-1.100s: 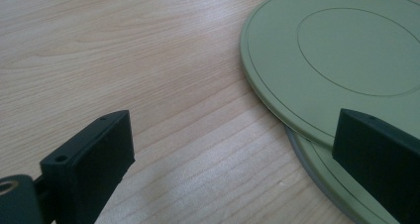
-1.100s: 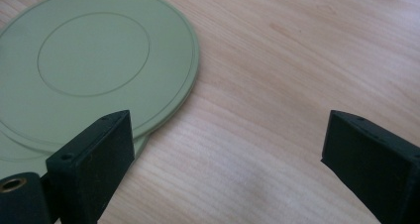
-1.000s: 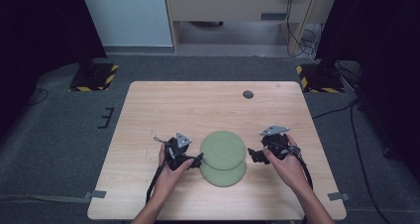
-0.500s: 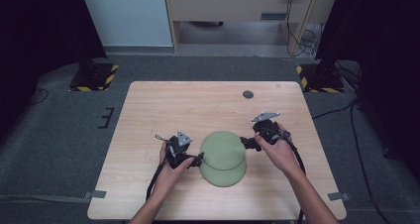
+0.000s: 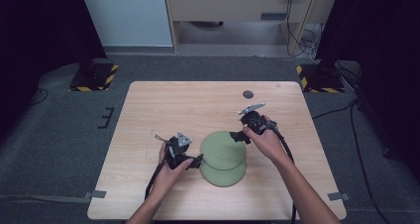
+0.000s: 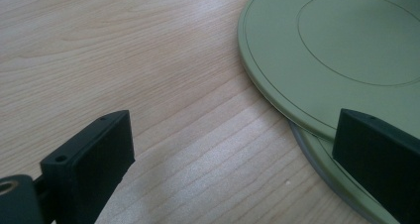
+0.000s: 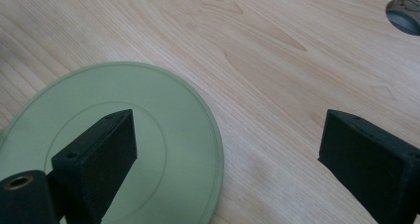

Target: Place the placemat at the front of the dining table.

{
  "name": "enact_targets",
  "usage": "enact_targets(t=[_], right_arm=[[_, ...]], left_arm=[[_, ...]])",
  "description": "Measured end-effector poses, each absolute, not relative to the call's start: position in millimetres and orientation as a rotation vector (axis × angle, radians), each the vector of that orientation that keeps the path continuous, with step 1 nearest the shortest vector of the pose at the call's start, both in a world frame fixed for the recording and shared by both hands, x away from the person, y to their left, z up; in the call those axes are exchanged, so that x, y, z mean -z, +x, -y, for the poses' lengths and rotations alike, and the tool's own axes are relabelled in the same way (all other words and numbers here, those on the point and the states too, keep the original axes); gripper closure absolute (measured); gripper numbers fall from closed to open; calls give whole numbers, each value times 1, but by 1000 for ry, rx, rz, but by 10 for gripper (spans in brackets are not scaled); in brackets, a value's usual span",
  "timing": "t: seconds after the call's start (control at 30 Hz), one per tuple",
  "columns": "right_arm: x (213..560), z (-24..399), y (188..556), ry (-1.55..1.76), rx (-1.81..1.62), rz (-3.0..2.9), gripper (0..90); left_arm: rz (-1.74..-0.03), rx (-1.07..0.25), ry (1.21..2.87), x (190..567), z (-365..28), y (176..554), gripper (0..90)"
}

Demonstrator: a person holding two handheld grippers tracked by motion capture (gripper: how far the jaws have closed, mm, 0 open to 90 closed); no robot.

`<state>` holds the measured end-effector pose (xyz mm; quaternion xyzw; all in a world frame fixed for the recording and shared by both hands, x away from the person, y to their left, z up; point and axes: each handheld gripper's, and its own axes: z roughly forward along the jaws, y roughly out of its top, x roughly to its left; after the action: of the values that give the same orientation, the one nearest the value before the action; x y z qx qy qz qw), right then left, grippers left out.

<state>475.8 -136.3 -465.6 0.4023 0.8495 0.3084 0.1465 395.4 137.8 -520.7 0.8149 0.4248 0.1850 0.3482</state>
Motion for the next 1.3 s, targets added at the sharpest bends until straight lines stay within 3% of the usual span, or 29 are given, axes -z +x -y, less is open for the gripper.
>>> enact_targets(t=[0.87,1.3], right_arm=[[494,117,481,1173,-832,-2571,97],[505,113,487,1172,-847,-2625,104]], left_arm=[[-1161,-457,2063,519,-151,398,21],[-1165,-460,2114,521,-139,397,24]])
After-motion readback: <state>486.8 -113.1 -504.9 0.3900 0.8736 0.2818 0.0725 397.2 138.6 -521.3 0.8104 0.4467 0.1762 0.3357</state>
